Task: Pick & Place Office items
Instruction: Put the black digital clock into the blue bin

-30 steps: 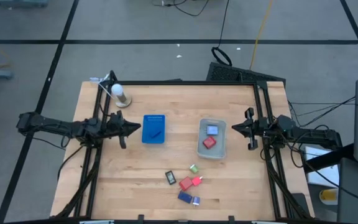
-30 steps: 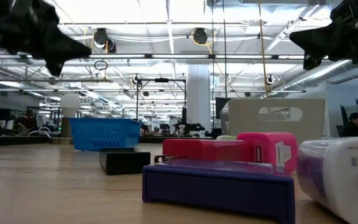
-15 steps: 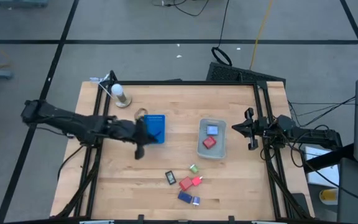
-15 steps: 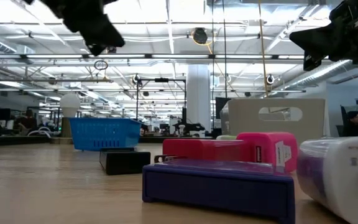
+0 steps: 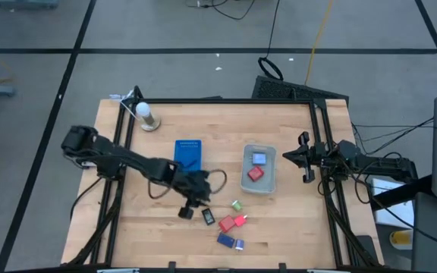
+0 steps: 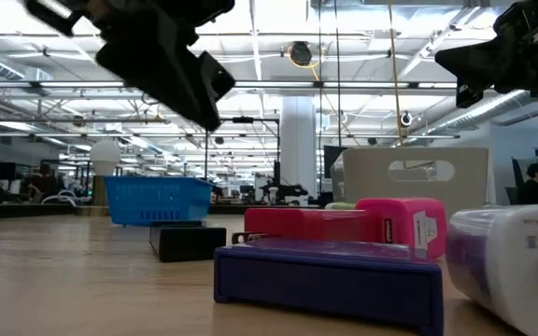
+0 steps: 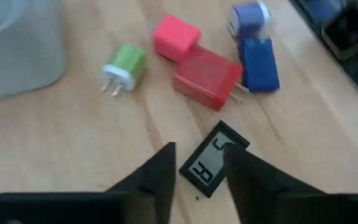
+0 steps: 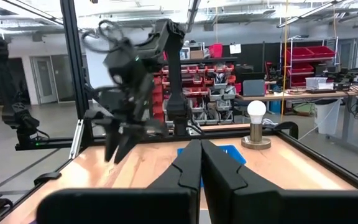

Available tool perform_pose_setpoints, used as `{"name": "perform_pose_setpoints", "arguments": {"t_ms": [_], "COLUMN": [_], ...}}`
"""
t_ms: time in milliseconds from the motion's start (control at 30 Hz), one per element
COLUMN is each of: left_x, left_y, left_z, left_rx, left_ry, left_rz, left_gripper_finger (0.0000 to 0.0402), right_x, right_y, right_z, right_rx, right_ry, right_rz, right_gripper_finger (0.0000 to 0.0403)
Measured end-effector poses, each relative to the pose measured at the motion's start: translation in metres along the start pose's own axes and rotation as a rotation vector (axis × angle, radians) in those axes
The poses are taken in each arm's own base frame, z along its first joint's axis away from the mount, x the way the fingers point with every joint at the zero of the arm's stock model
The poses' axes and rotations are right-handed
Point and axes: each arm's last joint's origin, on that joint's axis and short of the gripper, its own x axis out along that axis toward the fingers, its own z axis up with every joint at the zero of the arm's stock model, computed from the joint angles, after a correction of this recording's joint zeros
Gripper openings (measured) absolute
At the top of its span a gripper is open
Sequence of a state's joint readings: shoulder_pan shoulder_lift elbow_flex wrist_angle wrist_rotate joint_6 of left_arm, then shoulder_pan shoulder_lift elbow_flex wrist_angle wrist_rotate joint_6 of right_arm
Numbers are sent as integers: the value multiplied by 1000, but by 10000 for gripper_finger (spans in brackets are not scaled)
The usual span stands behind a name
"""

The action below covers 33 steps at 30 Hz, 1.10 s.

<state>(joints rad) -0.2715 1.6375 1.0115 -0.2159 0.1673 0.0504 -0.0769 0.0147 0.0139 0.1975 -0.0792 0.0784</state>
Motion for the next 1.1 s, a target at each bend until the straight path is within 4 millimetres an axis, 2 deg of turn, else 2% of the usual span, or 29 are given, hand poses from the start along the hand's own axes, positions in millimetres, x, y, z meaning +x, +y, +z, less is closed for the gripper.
{"name": "perform_pose_setpoints", "arguments": {"t_ms": [200,400,767,967,1100], "left_x": [24,32,65,68,68], "left_y": [-22,-31,-3,5,8], "left_z": [-2,4,-17,-21,-24], "left_rx": [239,381,349,325,288], "left_ry": [72,67,164,179,201], "left_rz": [-54,-41,-102,-120,-130], "left_gripper_finger": [209,252,255,253,225], "right_x": [0,0,0,1,2], "right_y": [0,0,0,0,0], "right_z": [0,0,-1,-1,-3], "right_rx": [-1,0,8,5,1], "right_ry": [1,1,8,16,32], "right_rz": [0,0,0,-1,-2], "right_gripper_finger": [1,2,1,3,4]}}
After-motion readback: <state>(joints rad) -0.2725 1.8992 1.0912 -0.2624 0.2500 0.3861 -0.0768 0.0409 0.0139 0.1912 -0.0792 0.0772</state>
